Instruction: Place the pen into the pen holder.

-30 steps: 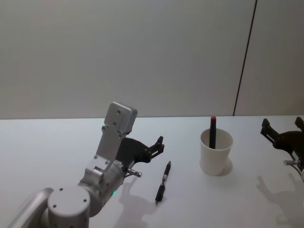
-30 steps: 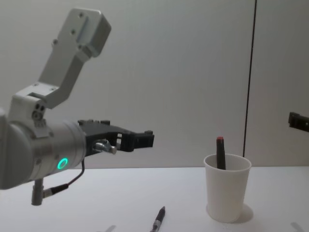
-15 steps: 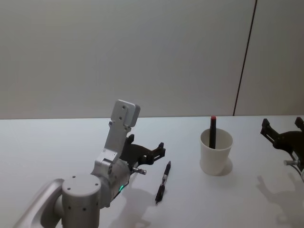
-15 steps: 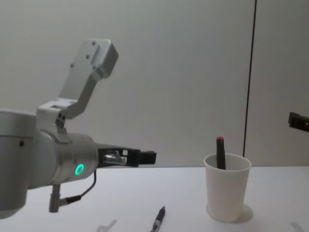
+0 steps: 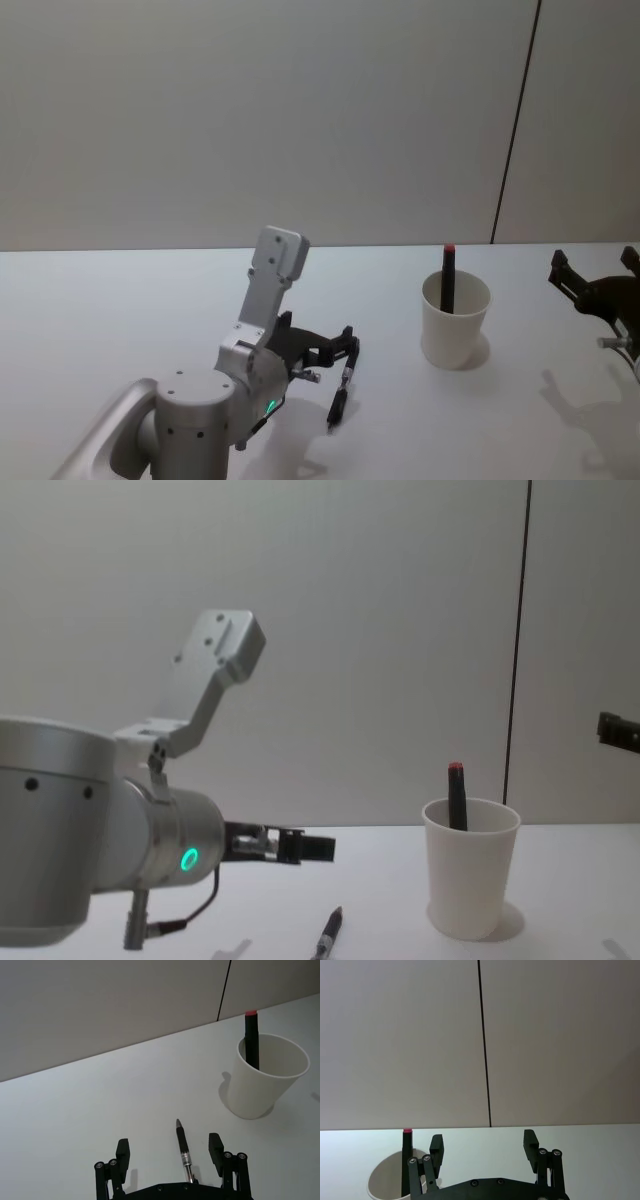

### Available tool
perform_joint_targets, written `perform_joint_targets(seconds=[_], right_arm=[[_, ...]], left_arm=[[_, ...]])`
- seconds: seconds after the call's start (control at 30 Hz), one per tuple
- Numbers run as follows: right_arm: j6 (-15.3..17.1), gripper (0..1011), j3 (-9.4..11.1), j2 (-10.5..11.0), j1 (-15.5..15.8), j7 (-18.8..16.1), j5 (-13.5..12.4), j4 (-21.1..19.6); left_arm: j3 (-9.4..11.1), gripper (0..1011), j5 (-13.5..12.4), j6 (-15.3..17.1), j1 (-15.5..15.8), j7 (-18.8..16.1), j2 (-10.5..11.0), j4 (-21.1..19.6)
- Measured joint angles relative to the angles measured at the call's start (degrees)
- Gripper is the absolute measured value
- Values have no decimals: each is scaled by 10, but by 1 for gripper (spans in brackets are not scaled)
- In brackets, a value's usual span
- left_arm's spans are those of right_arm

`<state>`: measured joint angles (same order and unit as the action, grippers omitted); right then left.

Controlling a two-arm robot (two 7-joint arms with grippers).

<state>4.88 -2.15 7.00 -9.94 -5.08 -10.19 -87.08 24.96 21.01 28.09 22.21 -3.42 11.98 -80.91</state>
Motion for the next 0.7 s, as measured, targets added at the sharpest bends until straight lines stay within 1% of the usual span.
perform_joint_targets(seconds=[0.37,0.5,0.7], right_arm=[[0,1001,0,0,0,0,0,0],[0,1001,0,0,0,0,0,0],[0,1001,0,0,0,0,0,0]], left_arm=[[11,1004,3,27,-6,-9,-10,12],[15,1004,-2,36,-9,-10,-13,16],[22,1004,-16,52,-11,-10,-17,25]])
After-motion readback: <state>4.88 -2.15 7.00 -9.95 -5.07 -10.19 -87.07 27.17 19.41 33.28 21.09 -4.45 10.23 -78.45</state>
